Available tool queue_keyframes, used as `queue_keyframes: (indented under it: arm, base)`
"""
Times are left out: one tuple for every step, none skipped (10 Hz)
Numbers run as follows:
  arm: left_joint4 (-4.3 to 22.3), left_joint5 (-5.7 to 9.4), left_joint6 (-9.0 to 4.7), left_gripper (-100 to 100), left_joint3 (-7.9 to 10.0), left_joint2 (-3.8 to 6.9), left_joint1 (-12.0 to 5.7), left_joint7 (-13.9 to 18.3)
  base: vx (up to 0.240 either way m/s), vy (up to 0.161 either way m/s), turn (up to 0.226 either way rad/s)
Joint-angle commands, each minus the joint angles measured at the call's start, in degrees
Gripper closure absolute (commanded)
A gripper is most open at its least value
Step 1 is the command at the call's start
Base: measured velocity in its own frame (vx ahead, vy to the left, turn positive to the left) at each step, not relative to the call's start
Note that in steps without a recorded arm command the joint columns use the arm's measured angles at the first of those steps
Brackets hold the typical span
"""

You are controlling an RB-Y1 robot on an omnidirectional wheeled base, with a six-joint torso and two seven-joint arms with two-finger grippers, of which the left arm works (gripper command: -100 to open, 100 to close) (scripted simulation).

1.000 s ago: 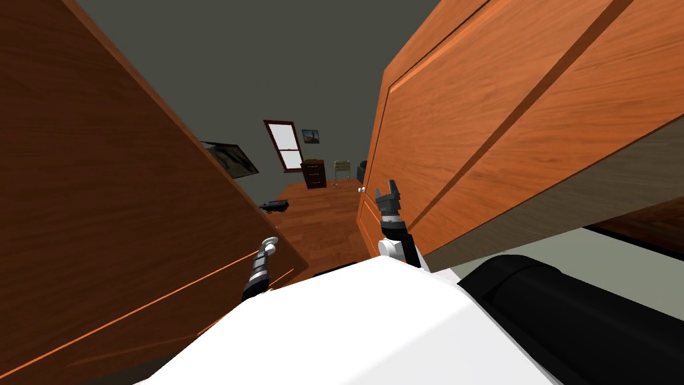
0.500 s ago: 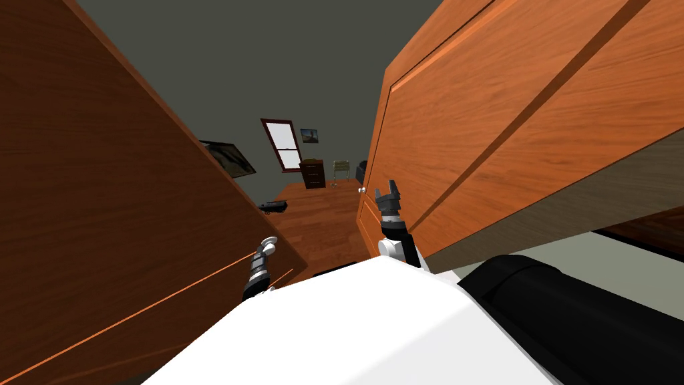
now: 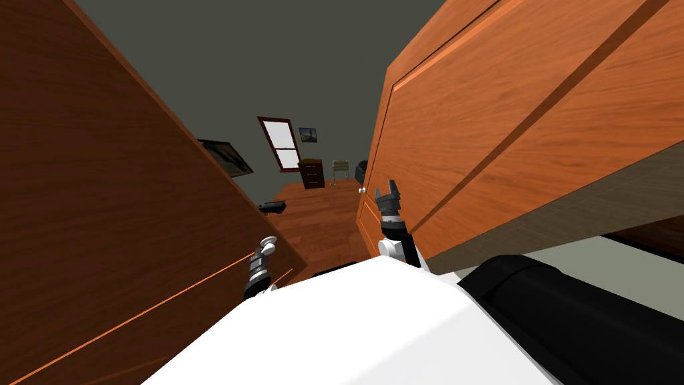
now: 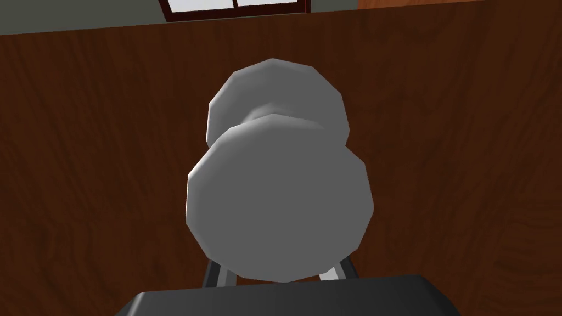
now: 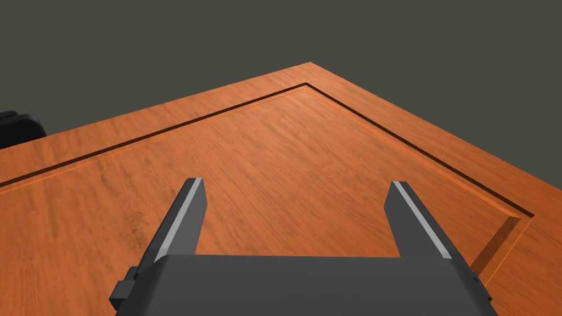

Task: Push the door open

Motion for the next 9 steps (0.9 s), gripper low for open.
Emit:
queue_keyframes:
  arm:
    - [0.57,0.53,-0.93,100,0.18,0.26,-1.18,2.53]
    - [0.57,1.46,-0.89,100,0.42,-0.03,-1.39,4.28]
    - [0.57,1.46,-0.89,100,0.42,-0.03,-1.39,4.92]
    - [0.57,2.40,-0.85,100,0.67,-0.32,-1.60,6.99]
    - [0.57,2.40,-0.85,100,0.67,-0.32,-1.60,7.31]
    - [0.57,2.40,-0.85,100,0.67,-0.32,-1.60,7.31]
    - [0.57,2.40,-0.85,100,0.67,-0.32,-1.60,7.31]
    - [0.57,2.40,-0.85,100,0.67,-0.32,-1.60,7.31]
    - [0.57,3.34,-0.81,100,0.91,-0.61,-1.81,9.71]
  base:
    - [0.036,0.027,-0.019]
    - [0.034,0.026,-0.028]
    - [0.025,0.018,-0.023]
    - [0.027,0.018,-0.042]
    - [0.024,0.017,-0.017]
    - [0.014,0.007,-0.008]
    - [0.005,0.002,0.002]
    - [0.000,0.000,0.000]
    - [0.015,0.009,-0.039]
